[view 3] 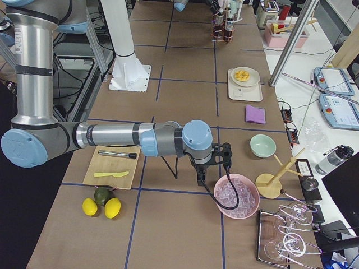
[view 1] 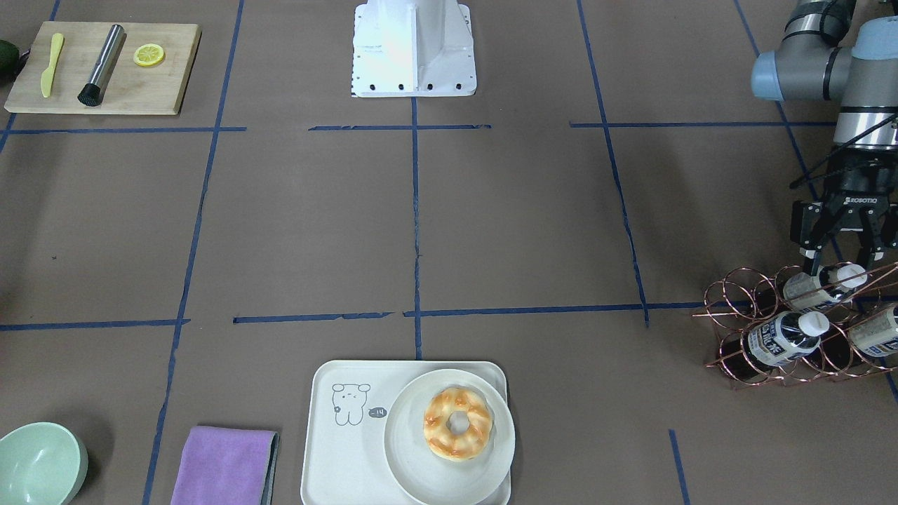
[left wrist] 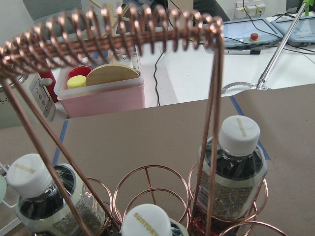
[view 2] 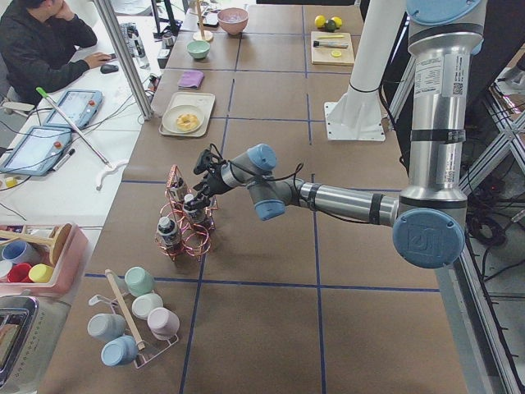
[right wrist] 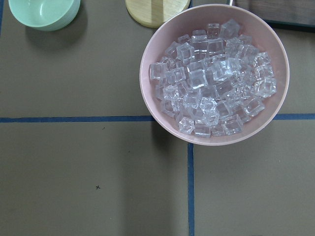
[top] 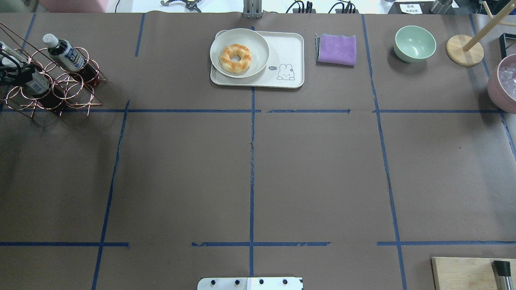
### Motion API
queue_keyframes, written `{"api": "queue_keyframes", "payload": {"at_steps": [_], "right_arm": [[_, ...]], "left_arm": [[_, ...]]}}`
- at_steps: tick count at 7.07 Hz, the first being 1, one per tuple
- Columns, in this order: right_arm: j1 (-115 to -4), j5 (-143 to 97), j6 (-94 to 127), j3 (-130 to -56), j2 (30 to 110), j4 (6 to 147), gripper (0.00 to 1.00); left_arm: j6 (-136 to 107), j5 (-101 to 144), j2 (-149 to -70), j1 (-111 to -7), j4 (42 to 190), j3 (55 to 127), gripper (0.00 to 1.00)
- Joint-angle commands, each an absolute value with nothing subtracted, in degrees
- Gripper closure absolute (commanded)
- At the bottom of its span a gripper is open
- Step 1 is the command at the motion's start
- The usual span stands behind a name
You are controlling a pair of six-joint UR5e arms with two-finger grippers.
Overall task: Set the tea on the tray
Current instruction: 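Close the left gripper on the bottle cap and lift it out of the rack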
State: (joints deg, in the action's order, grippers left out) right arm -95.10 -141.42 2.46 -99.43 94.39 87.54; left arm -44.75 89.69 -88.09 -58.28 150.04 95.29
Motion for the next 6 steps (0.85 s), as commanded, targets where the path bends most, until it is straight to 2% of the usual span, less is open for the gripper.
{"api": "queue_keyframes", "payload": {"at_steps": [1, 6], "right_arm": [[-95.1, -141.4, 2.5, -99.5, 94.4, 87.5, 0.0], [-95.1, -141.5, 2.5, -99.8, 94.5, 87.5, 0.0]], "left_arm": [[-44.6, 89.6, -88.0, -58.4, 149.9, 95.0, 0.25], [-44.8, 89.6, -88.6, -60.4, 149.8, 94.7, 0.31]]}}
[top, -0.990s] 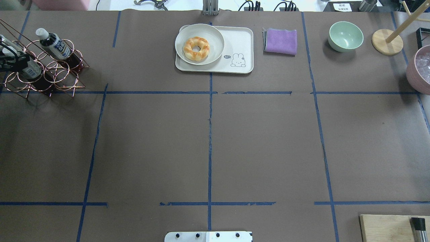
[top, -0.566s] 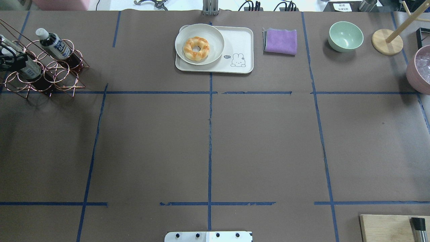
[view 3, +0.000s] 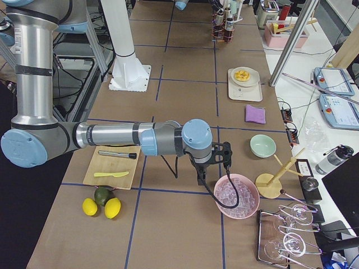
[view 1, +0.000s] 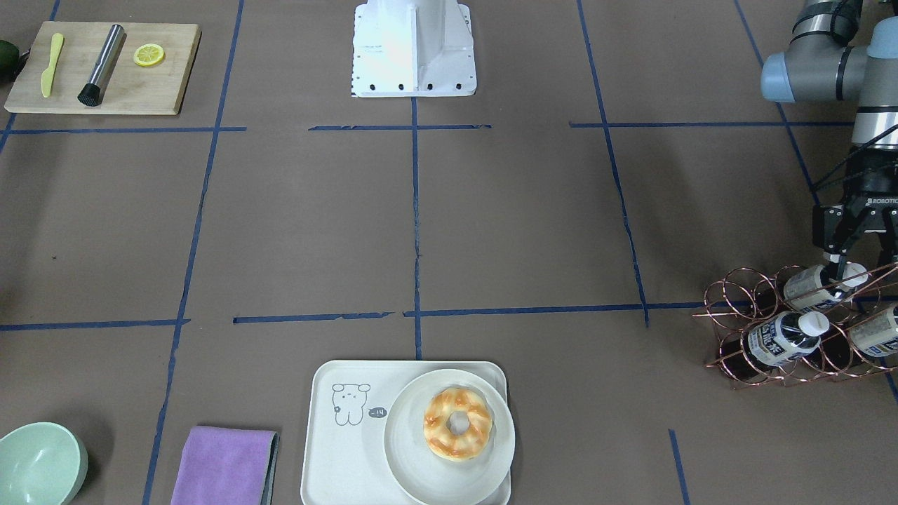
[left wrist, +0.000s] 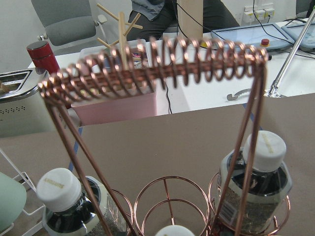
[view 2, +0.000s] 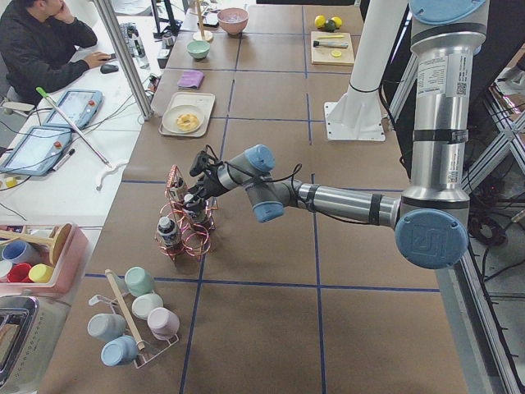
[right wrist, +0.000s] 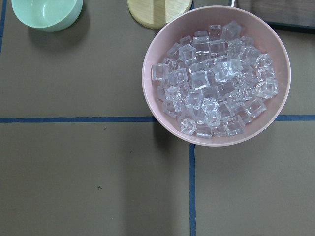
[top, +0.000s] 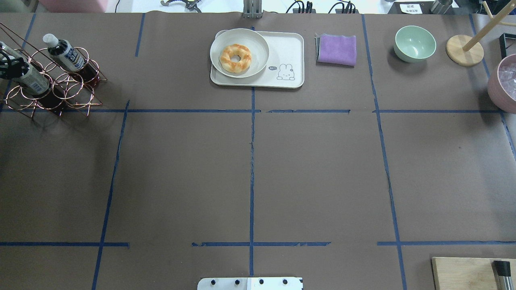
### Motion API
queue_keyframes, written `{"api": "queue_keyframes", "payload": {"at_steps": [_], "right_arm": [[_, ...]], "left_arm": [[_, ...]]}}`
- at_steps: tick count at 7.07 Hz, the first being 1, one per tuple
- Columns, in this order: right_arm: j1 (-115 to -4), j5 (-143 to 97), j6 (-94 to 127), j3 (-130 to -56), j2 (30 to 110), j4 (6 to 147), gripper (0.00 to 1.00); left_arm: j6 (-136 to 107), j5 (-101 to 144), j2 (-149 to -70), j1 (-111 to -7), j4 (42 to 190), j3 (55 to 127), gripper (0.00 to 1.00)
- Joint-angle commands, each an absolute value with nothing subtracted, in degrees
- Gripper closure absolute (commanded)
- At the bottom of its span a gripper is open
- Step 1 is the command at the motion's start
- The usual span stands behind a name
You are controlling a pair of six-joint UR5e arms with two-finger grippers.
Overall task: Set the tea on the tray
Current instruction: 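Close the left gripper on the bottle cap and lift it out of the rack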
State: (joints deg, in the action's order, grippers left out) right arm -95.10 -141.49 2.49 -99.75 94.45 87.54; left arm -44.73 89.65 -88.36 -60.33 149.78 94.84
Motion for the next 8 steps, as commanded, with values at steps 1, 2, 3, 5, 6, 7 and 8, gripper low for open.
{"api": "queue_keyframes", "payload": {"at_steps": [1, 2, 3, 5, 6, 7, 8], "right_arm": [[-95.1, -141.4, 2.5, -99.7, 94.5, 87.5, 0.0], [-95.1, -141.4, 2.5, -99.7, 94.5, 87.5, 0.0], [-95.1, -141.4, 2.5, -99.7, 94.5, 87.5, 0.0], [-95.1, -141.4, 2.5, -99.7, 94.5, 87.5, 0.0], [-95.1, -141.4, 2.5, -99.7, 94.5, 87.5, 0.0], [-95.1, -141.4, 2.5, -99.7, 94.5, 87.5, 0.0], [-95.1, -141.4, 2.5, -99.8, 94.5, 87.5, 0.0]], "left_arm": [[-44.9, 89.6, -88.7, -60.4, 149.8, 94.4, 0.31], [-45.4, 89.6, -88.9, -60.3, 149.9, 94.2, 0.31], [-45.5, 89.6, -89.1, -60.3, 149.9, 94.0, 0.31], [-45.6, 89.7, -89.1, -60.3, 149.9, 93.8, 0.53], [-45.6, 89.7, -89.1, -60.3, 149.9, 93.8, 0.76], [-45.5, 89.8, -89.1, -60.3, 149.9, 93.9, 0.91], [-45.4, 90.2, -89.1, -60.4, 149.7, 94.6, 1.0]]}}
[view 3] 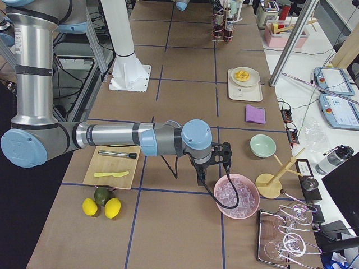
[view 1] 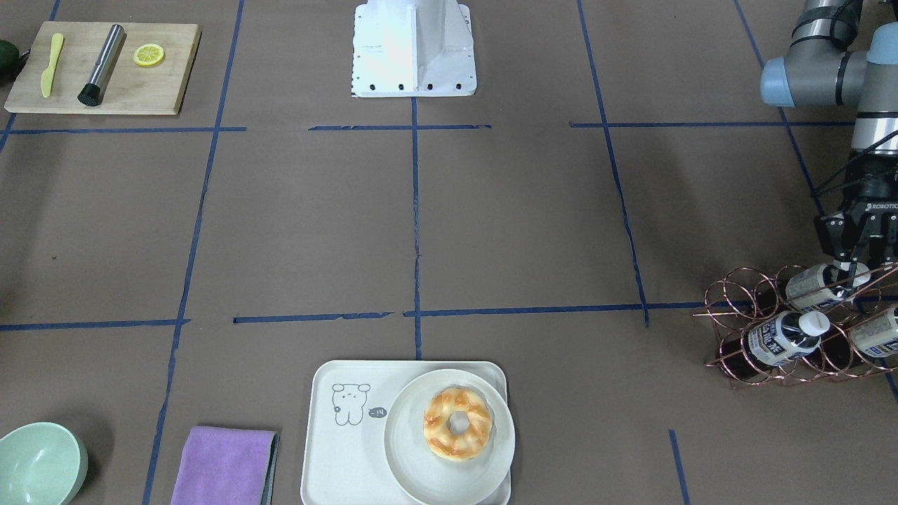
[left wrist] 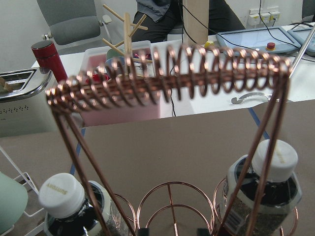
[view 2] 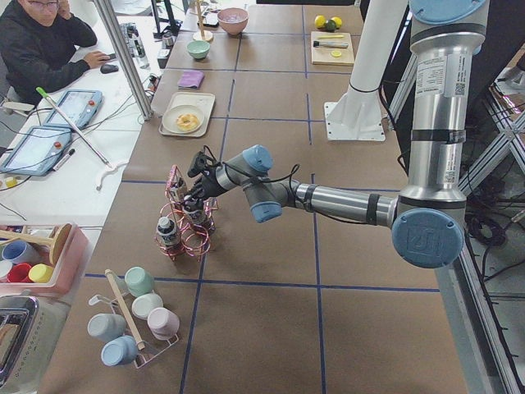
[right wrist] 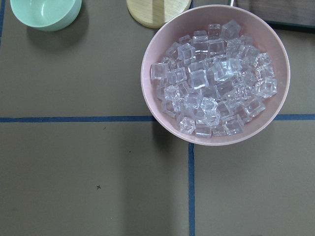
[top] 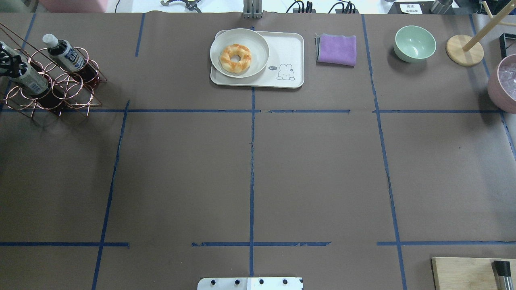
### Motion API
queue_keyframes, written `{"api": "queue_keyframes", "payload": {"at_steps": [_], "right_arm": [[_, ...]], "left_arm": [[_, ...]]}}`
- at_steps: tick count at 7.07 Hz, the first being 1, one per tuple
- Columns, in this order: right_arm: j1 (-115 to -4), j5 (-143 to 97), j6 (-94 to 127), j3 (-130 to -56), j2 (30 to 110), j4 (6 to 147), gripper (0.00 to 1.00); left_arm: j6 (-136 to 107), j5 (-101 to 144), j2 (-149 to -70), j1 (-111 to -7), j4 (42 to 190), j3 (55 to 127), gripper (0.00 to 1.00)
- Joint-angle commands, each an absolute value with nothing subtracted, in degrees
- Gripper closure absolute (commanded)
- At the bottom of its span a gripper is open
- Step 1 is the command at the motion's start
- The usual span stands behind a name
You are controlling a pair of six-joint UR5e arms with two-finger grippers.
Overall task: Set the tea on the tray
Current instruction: 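Close the left gripper on the bottle cap and lift it out of the rack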
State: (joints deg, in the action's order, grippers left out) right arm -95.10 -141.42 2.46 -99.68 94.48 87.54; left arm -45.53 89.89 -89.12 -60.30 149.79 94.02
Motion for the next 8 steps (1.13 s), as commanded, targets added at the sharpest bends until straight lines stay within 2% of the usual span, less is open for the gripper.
{"api": "queue_keyframes", "payload": {"at_steps": [1, 5, 8], "right_arm": [[-95.1, -141.4, 2.5, -99.8, 94.5, 87.5, 0.0], [-95.1, -141.4, 2.4, -100.1, 94.8, 87.5, 0.0], [-95.1, -141.4, 2.3, -99.9, 94.9, 87.5, 0.0]], "left_arm": [[-45.2, 91.0, -88.9, -60.6, 149.3, 95.2, 1.0], [-44.8, 104.8, -88.7, -71.4, 146.8, 98.4, 1.0], [-44.7, 105.4, -85.7, -71.6, 134.3, 112.4, 1.0]]}}
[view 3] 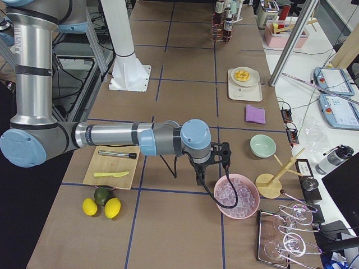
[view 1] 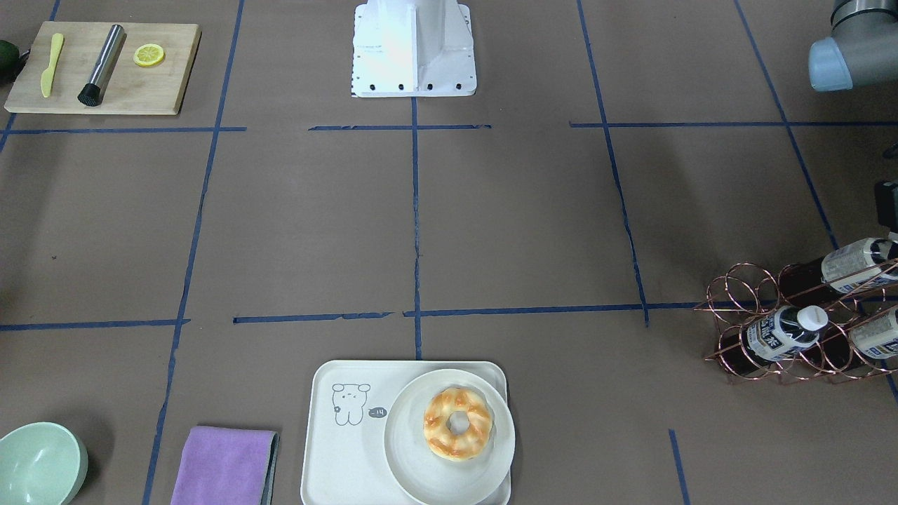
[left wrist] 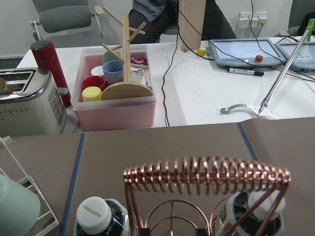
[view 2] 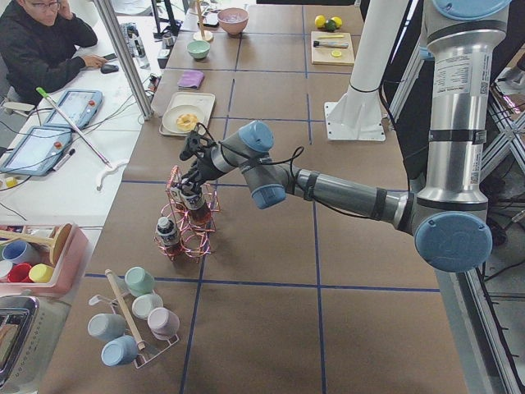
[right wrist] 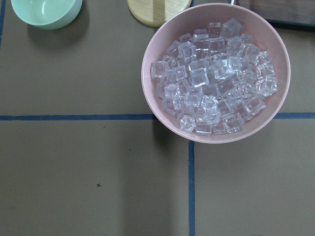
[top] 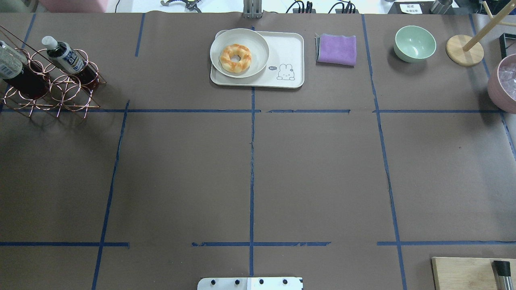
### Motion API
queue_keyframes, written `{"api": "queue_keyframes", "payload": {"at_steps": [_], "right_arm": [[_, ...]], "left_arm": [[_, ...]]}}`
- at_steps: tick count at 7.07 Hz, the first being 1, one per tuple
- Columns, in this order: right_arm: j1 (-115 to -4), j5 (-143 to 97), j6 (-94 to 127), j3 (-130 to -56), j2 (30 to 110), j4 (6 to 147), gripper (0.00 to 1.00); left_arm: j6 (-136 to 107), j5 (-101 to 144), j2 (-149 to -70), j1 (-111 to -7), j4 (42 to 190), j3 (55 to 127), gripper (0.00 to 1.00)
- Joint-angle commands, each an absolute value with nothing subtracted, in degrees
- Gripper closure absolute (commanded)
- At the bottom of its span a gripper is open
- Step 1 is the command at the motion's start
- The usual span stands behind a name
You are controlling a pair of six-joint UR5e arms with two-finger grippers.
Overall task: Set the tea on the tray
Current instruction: 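Close the left gripper on the bottle cap and lift it out of the rack, then carry the tea bottle with the left gripper to the table center and lower it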
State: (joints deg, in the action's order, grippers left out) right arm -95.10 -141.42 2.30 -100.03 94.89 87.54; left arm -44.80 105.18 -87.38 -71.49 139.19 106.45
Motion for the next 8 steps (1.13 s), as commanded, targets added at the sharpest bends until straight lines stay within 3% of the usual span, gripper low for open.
{"api": "queue_keyframes", "payload": {"at_steps": [1, 5, 6, 8], "right_arm": [[-95.1, -141.4, 2.3, -99.9, 94.9, 87.5, 0.0], [-95.1, -141.5, 2.4, -99.9, 94.9, 87.5, 0.0], [-95.1, -141.5, 2.4, -99.9, 94.9, 87.5, 0.0], [-95.1, -141.5, 2.3, -100.0, 94.8, 87.5, 0.0]], "left_arm": [[-44.7, 105.6, -83.6, -72.2, 130.0, 118.1, 1.0], [-45.7, 105.6, -85.3, -71.3, 118.7, 127.1, 1.0], [-49.4, 103.5, -88.1, -67.4, 113.6, 129.4, 1.0], [-57.3, 88.3, -99.5, -50.0, 94.9, 135.0, 1.0]]}}
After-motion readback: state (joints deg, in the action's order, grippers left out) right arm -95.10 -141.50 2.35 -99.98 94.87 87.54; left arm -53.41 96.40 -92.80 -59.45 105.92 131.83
